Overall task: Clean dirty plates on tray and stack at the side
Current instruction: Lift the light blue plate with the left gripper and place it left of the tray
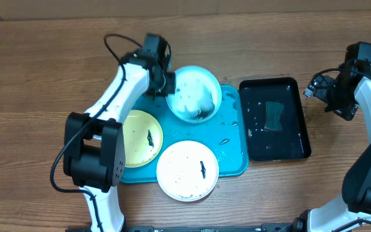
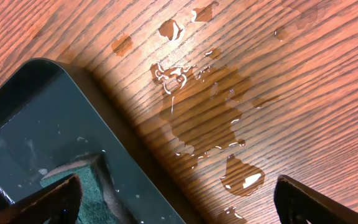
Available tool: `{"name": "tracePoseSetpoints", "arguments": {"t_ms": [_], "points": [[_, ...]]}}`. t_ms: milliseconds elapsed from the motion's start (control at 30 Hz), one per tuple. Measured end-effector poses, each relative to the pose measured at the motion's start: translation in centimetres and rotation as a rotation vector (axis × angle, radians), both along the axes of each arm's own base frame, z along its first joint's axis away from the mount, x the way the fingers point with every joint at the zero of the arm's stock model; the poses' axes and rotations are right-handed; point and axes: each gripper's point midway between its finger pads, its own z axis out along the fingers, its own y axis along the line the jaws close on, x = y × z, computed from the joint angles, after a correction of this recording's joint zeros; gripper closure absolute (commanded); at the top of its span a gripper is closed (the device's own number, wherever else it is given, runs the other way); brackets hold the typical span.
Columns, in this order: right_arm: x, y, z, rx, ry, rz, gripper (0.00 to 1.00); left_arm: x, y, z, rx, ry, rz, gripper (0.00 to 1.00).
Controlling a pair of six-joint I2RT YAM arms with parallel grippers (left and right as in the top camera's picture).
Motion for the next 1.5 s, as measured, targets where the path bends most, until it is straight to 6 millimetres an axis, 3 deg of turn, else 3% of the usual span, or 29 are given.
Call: {"name": "tracePoseSetpoints", "arguments": {"t_ms": [133, 267, 633, 800, 1100, 1300, 1500], "points": [[0.0, 0.0, 0.0, 0.002, -0.001, 0.001, 0.0, 2.2, -0.4, 3.2, -0.019, -0.073, 0.029, 0.96], [0.0, 0.1, 0.0, 0.003, -0.001, 0.0, 0.0, 3.5, -2.3, 5.8, -0.049, -0.148, 0.023, 0.96], [0.0, 0.0, 0.0, 0.003, -0.001, 0.0, 0.0, 3.1, -13.6, 9.2, -0.188, -0.312, -0.068, 0.96], [0.0, 0.0, 0.0, 0.002, -0.001, 0.001, 0.0, 2.0, -17.0, 10.0, -0.193, -0.363, -0.098, 0.96], [0.0, 0.0, 0.0, 0.003, -0.001, 0.001, 0.0, 0.2, -20.8, 11.4, -0.03, -0.546, -0.107, 0.96], [0.0, 0.1, 0.0, 0.003, -0.001, 0.0, 0.0, -0.4, -22.6, 14.7, 0.133, -0.773, -0.115, 0.96], [0.0, 0.0, 0.0, 0.003, -0.001, 0.0, 0.0, -1.1, -22.7, 18.5, 0.324, -0.973, -0.069, 0.96]]}}
